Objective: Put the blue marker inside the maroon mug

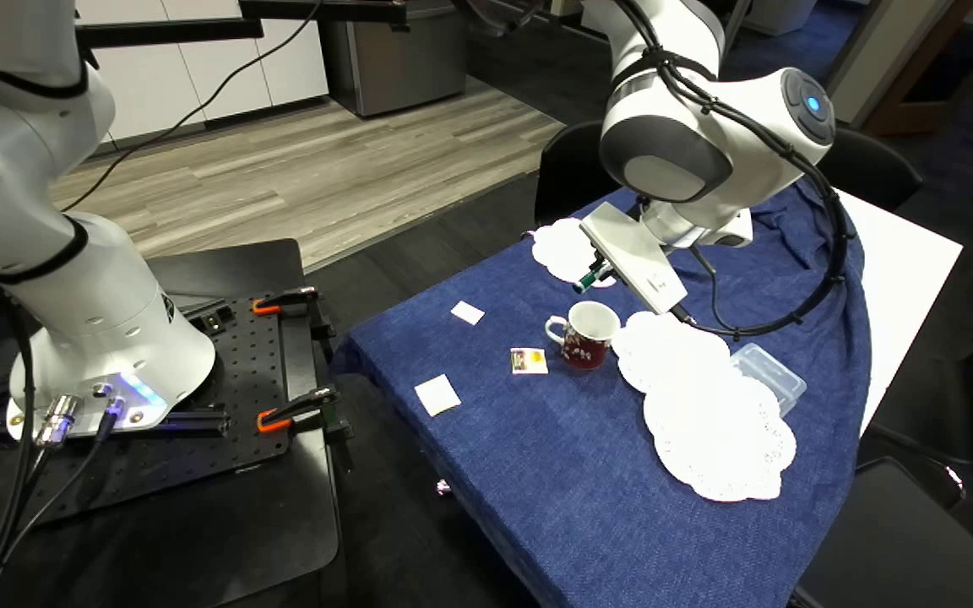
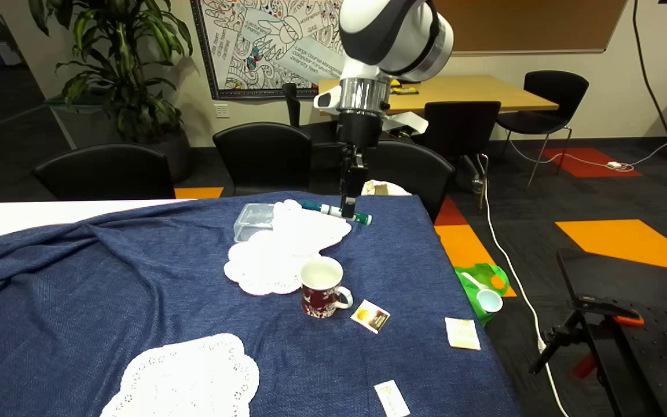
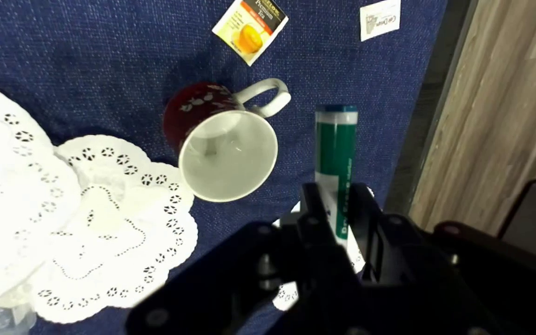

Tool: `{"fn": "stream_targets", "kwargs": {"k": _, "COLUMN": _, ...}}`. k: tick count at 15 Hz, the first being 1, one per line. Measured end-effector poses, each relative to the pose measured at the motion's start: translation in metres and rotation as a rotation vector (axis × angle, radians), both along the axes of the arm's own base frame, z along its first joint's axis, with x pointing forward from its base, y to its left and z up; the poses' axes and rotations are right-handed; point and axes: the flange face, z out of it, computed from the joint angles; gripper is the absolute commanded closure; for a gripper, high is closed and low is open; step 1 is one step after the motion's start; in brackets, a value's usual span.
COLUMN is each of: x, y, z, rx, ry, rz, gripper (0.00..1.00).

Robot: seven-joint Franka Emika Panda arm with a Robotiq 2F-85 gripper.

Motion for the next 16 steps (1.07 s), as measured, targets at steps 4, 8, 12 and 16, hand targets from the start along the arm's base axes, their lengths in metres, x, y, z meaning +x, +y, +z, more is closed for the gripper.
{"fn": "stream_targets", "kwargs": {"k": 4, "x": -0.001, "y": -0.001, "z": -0.002, "rx": 0.000, "ry": 0.005, "rz": 0.003, "gripper": 0.95}}
{"fn": "stream_targets", "kwargs": {"k": 8, "x": -0.004, "y": 0.002, "z": -0.006, "rx": 0.033, "ry": 0.030, "rz": 0.019, "gripper": 0.95}}
{"fn": "stream_targets", "kwargs": {"k": 12, "x": -0.013, "y": 0.010, "z": -0.014, "rx": 0.206, "ry": 0.108, "rz": 0.118, "gripper": 0.95}}
{"fn": "stream_targets", "kwargs": {"k": 16, "x": -0.021, "y": 0.010, "z": -0.018, "rx": 0.383, "ry": 0.135, "rz": 0.251, "gripper": 0.95}}
